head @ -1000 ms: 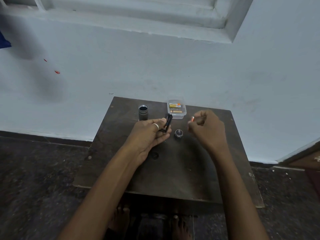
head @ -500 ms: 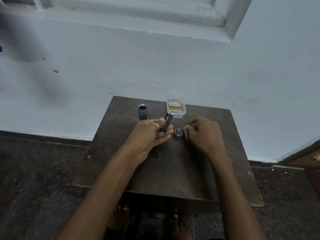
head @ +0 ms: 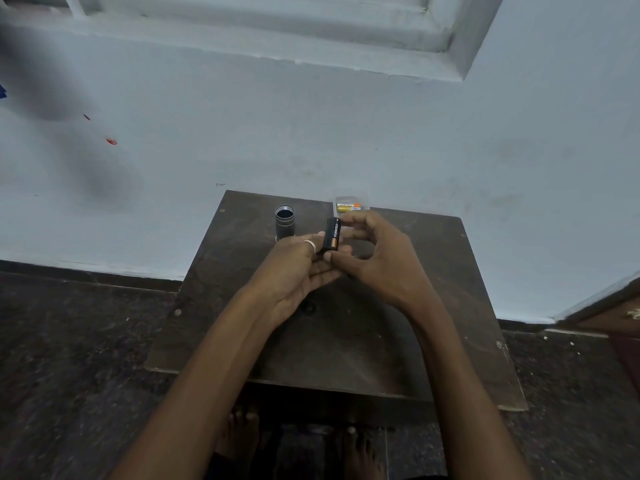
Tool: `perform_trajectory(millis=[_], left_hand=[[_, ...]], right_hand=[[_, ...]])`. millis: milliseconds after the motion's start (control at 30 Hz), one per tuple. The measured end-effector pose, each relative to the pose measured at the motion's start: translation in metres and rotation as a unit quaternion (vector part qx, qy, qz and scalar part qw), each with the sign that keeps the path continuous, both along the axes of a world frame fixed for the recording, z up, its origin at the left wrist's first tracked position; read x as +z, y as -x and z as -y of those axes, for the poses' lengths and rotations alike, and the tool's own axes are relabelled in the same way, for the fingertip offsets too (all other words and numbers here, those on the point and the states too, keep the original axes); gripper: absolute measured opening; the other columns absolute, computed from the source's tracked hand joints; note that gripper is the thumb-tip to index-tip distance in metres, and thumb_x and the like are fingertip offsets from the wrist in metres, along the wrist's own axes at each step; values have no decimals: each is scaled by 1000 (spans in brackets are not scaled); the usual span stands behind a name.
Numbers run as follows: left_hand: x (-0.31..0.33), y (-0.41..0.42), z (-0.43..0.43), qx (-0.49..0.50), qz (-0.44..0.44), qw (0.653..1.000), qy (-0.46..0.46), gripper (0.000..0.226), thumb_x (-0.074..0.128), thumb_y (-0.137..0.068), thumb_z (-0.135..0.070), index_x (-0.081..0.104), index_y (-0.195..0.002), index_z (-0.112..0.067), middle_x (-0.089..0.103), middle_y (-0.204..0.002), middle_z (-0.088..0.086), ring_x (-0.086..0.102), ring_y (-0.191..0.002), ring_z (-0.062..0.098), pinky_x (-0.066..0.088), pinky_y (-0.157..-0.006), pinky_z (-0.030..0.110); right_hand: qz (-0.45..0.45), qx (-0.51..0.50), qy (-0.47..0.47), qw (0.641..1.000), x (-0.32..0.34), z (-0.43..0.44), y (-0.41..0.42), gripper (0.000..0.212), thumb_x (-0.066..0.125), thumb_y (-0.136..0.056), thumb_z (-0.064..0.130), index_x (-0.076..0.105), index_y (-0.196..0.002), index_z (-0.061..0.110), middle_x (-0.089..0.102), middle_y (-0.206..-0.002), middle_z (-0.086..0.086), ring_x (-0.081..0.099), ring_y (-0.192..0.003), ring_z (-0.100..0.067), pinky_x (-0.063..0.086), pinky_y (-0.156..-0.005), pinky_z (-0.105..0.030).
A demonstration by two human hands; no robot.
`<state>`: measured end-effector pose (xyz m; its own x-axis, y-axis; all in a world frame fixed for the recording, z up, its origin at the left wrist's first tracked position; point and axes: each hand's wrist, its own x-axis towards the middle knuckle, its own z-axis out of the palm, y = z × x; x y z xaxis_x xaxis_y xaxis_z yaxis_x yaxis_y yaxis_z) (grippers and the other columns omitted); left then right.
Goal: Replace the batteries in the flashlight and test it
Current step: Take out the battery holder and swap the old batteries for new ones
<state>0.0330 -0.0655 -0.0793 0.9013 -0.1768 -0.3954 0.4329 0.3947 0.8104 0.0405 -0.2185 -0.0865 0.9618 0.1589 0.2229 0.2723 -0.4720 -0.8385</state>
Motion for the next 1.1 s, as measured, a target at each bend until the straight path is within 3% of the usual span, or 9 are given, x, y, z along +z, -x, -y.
perform_trajectory(millis=[200,333,467,667,867,1100], left_hand=[[-3,-2,2,10,19,1000,-10,30,52,-102,-26,75,-93,-10,77,-88,10,75,-82,16,59,-66,28],[-3,0,1,9,34,999,-22,35,56,-100,-20,80,-77,-12,77,-88,10,75,-81,15,58,-65,24],[-2,1,0,13,40,998,-43,27,56,-99,-19,75,-88,-4,76,-87,11,75,-78,14,58,-65,24],[-7,-1,0,4,42,996,-84,26,57,-99,-20,75,-96,-2,76,-88,11,73,-79,15,57,-66,24],[-10,0,1,-2,51,995,-86,26,56,-99,-19,75,-90,-5,76,-80,8,73,-74,14,57,-62,22],[-12,-1,2,-20,62,993,-103,27,56,-99,-23,77,-92,-7,76,-93,15,71,-81,16,59,-74,28]], right_hand=[[49,-16,8,999,0,-1,0,54,85,-72,17,62,-121,22,70,-109,14,65,-105,4,51,-69,-10],[61,-17,35,997,0,-1,1,52,80,-74,35,63,-122,29,67,-108,21,64,-105,6,54,-76,-14],[93,-23,56,994,0,-3,3,42,67,-77,42,64,-118,33,65,-101,28,65,-100,5,56,-73,-19],[140,-18,116,983,2,-5,4,34,63,-75,40,66,-106,26,72,-96,10,68,-89,-5,59,-70,-32],[114,-11,180,977,8,-4,7,31,69,-78,30,67,-107,20,73,-98,4,68,-86,-14,56,-76,-39],[107,-12,229,967,12,-9,12,36,65,-83,29,63,-116,13,72,-104,-5,67,-91,-27,53,-80,-43]])
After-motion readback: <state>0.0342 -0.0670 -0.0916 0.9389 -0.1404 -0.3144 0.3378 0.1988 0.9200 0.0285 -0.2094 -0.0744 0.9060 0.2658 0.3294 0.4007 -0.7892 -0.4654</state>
